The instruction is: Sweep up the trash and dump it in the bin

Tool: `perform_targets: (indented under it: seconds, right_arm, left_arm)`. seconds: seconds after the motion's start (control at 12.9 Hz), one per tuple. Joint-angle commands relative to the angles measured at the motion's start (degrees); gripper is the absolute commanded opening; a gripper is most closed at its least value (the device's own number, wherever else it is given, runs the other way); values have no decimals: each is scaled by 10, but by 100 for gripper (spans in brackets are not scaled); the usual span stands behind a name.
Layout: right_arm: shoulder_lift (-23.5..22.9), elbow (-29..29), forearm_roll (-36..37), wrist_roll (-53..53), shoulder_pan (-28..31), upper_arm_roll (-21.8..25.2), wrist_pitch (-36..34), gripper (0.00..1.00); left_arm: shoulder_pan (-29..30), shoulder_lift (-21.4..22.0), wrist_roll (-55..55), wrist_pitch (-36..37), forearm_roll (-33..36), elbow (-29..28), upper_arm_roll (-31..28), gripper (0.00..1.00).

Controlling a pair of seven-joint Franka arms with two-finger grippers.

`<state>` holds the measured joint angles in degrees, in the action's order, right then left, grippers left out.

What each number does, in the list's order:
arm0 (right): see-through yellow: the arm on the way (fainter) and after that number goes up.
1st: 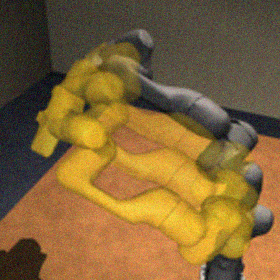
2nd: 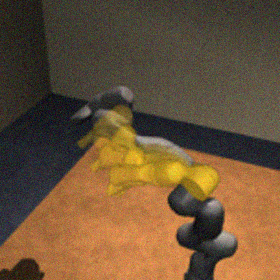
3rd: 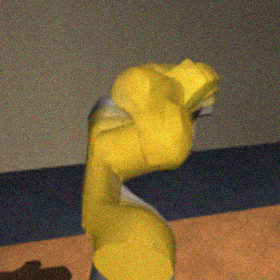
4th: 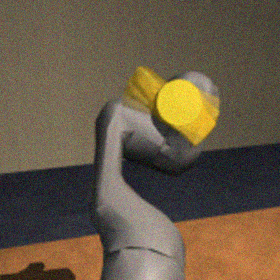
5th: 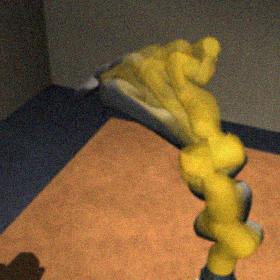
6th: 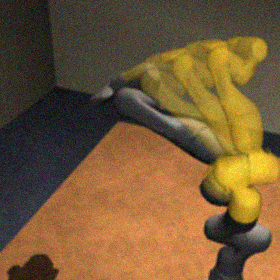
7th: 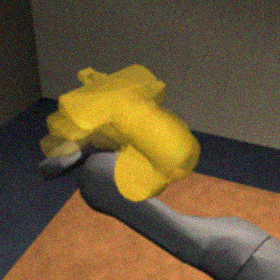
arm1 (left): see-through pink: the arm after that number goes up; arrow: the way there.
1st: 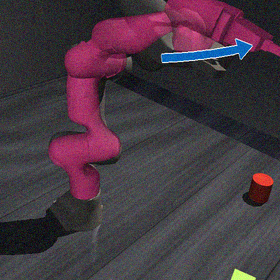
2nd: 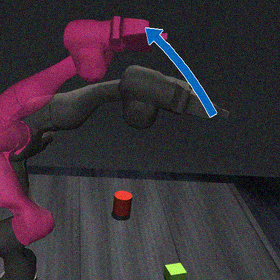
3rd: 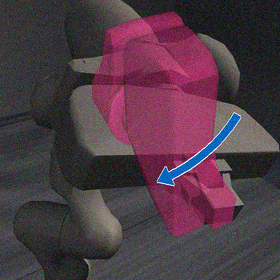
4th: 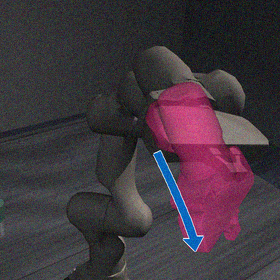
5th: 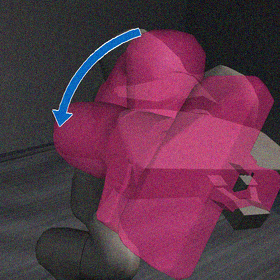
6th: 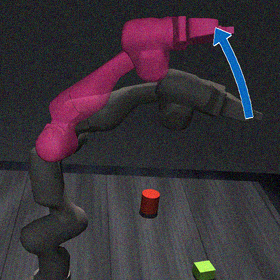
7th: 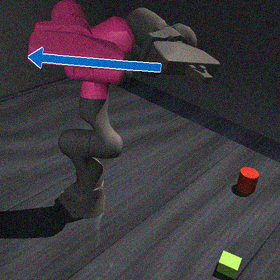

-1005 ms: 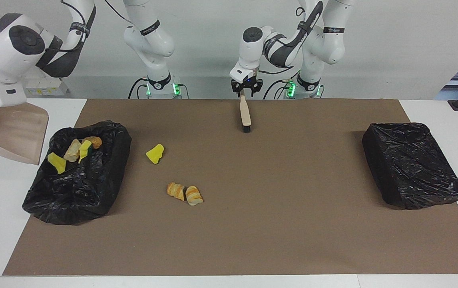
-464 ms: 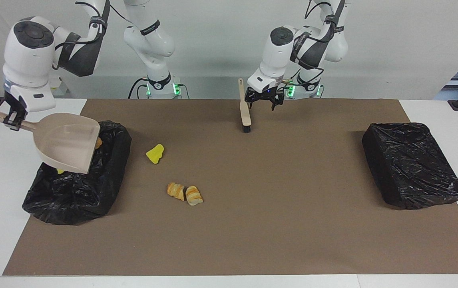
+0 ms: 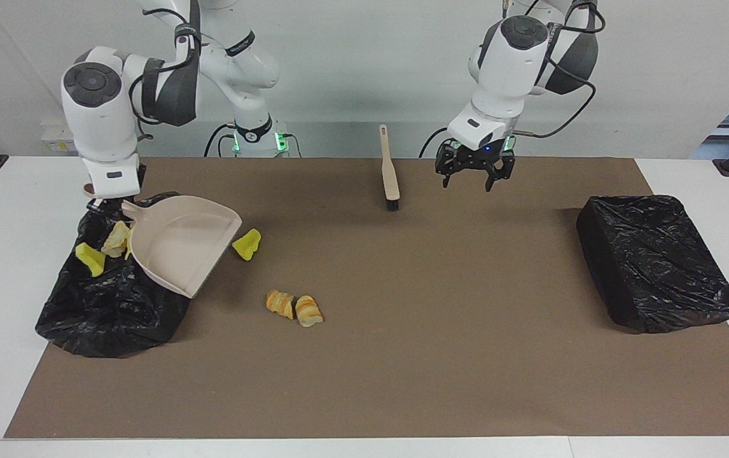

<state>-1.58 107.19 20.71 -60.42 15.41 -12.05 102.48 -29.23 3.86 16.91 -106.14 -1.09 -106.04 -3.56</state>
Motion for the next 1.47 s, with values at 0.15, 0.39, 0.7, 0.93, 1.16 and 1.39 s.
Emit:
perform_targets:
  seconds: [0.15,0.39,0.7,0.93,1.16,1.39]
  right_arm:
    - [-3,25,-60,278,-83,-1,-25,0]
    - [-19,23,-111,475,-144,-1,-22,0]
    - [-67,-20,-179,689,-221,-1,-14,0]
    - [-115,-75,-223,789,-280,-1,-4,0]
    - [-184,-150,-234,872,-321,-1,-6,0]
    - [-268,-234,-243,921,-363,-1,-2,0]
  left_arm:
    - [87,-12,-103,93,14,124,5,100]
    - [138,-7,-195,155,16,173,-3,100]
    - [186,-15,-245,208,14,223,-3,100]
    - [211,-17,-269,218,14,239,-2,100]
    - [213,-16,-272,225,13,241,-2,100]
    - [227,-17,-273,226,8,241,-2,100]
